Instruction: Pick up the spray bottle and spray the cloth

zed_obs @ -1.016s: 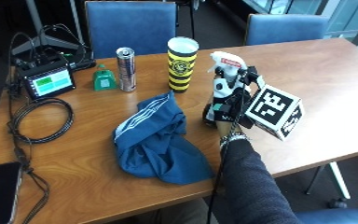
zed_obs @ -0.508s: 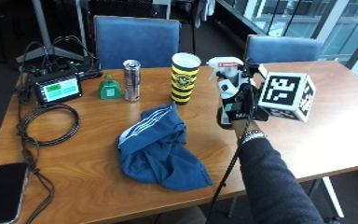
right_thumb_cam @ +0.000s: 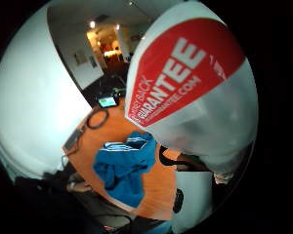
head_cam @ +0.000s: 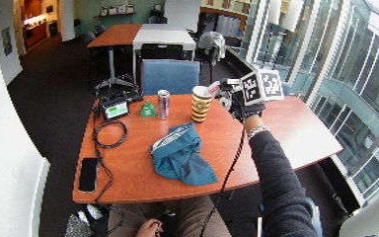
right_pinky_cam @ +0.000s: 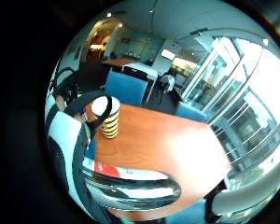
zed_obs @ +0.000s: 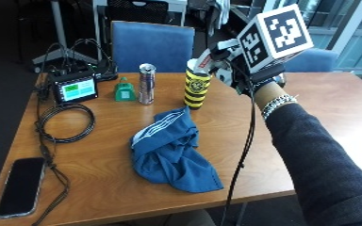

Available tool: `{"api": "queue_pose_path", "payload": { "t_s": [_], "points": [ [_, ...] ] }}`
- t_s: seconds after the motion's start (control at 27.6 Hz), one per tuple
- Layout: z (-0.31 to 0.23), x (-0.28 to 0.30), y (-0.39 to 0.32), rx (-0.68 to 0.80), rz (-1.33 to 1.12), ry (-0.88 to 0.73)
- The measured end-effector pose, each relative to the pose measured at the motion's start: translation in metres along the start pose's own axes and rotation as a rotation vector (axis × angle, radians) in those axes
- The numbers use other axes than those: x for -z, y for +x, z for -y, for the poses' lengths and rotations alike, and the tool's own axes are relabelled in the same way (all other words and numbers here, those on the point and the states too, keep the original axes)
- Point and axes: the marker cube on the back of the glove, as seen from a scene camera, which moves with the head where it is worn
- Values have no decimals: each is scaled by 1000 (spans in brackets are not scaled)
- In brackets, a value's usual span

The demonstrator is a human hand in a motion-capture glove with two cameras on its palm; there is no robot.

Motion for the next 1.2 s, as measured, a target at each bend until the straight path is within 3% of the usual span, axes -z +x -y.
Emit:
{"api": "queue_pose_path", "payload": {
  "t_s": [0.44,0.65,0.94,1.2],
  "points": [
    [-6,-21,-50,456,-427,-173],
    [-25,-39,-70,583,-503,-236],
    [-30,-45,-79,599,-472,-236],
    [-3,-23,-94,431,-234,-172]
  ]
}}
